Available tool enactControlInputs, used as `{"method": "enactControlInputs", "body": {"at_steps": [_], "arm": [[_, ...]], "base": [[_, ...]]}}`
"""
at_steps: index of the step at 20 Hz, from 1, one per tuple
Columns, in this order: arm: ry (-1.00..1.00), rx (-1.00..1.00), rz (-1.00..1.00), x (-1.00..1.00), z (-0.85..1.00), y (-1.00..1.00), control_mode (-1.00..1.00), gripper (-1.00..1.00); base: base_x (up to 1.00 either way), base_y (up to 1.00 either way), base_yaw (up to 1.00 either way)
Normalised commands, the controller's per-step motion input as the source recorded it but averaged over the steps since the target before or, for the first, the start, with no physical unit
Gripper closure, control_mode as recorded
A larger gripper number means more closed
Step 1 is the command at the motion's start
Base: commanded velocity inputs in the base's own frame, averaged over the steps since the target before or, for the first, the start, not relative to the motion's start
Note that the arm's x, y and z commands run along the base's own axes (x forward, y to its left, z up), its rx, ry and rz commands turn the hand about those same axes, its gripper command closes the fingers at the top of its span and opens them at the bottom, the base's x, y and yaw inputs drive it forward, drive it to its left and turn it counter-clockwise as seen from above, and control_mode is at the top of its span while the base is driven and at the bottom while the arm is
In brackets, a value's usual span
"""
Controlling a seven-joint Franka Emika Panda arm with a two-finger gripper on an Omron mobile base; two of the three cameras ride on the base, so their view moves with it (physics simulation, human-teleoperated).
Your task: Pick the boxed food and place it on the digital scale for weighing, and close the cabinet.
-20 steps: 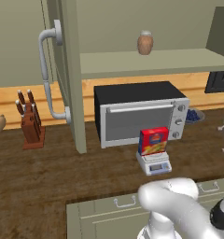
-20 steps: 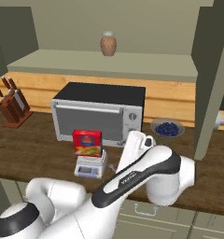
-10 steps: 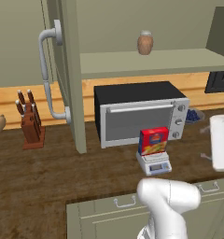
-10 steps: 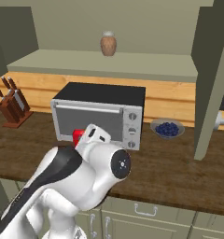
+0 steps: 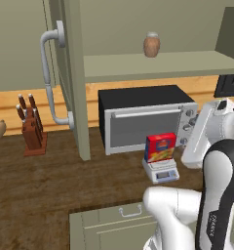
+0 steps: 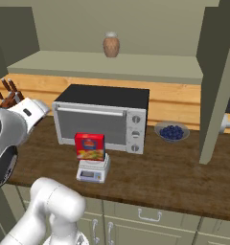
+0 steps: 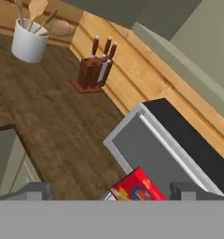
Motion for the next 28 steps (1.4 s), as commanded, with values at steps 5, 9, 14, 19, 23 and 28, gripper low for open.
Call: {"method": "enactControlInputs", "body": {"at_steps": [5, 9, 14, 19, 23, 28], "arm": [[0.00, -0.02, -0.11, -0.02, 0.05, 0.06, -1.00, -1.00], [-0.13, 0.00, -0.03, -0.63, 0.03, 0.13, -1.00, -1.00], [-0.26, -0.03, -0.31, -0.56, 0.22, 0.90, -1.00, -1.00], [-0.26, -0.01, -0.41, -0.23, 0.22, 0.98, -1.00, -1.00], [-0.31, 0.00, -0.49, -0.08, 0.18, 1.00, -1.00, -1.00], [-0.27, 0.00, -0.46, -0.05, 0.04, 0.95, -1.00, -1.00]], "base": [[0.00, 0.00, 0.00], [0.00, 0.00, 0.00], [0.00, 0.00, 0.00], [0.00, 0.00, 0.00], [0.00, 0.00, 0.00], [0.00, 0.00, 0.00]]}}
